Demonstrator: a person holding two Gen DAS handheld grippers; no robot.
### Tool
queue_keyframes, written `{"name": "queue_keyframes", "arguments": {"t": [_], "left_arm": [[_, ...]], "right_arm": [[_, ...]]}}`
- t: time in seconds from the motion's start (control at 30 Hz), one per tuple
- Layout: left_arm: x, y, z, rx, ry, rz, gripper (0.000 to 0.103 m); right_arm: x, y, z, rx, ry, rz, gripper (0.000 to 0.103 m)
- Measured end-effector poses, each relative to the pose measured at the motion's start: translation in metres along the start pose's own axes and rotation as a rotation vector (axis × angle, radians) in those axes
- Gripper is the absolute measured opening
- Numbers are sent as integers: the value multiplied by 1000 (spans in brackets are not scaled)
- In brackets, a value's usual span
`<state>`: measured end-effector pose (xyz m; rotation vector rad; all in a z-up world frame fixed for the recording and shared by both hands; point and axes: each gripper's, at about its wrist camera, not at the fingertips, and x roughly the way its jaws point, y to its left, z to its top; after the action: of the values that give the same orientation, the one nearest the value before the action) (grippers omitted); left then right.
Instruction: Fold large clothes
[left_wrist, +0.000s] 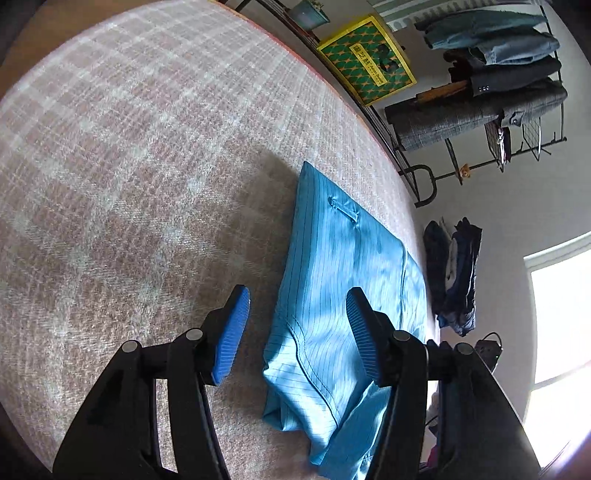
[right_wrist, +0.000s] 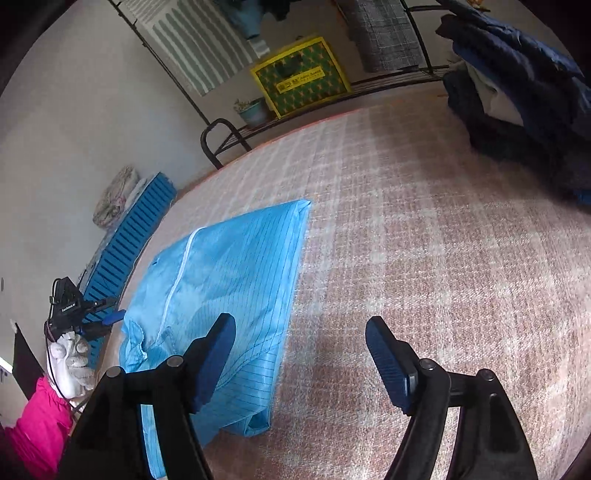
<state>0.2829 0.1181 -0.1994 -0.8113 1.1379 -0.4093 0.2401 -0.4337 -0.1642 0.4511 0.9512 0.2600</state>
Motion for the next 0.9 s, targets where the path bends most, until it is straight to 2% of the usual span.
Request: {"name": "queue_keyframes", "arguments": {"t": [0.13, 0.27, 0.33, 0.37, 0.63, 0.83, 0.9], "left_arm": [[12, 19, 11, -76, 38, -38, 56], [19, 21, 17, -85, 63, -53, 56], [24, 17, 22, -69, 78, -44, 56], [27, 14, 23, -62, 88, -45, 56], [48, -3, 23, -32, 137, -78, 56], [61, -23, 26, 22, 139, -51, 56], [64, -28, 24, 39, 137, -17, 46]], "right_arm": [[23, -14, 4, 96, 82, 96, 72], [33, -18, 5, 121, 113, 145, 66], [39, -20, 7, 149, 127, 185, 54], [42, -21, 8, 164, 137, 203, 53], [70, -7, 8, 182, 179, 308, 52], [86, 6, 10, 181, 195, 327, 52], [87, 10, 9, 173, 190, 321, 52]]}}
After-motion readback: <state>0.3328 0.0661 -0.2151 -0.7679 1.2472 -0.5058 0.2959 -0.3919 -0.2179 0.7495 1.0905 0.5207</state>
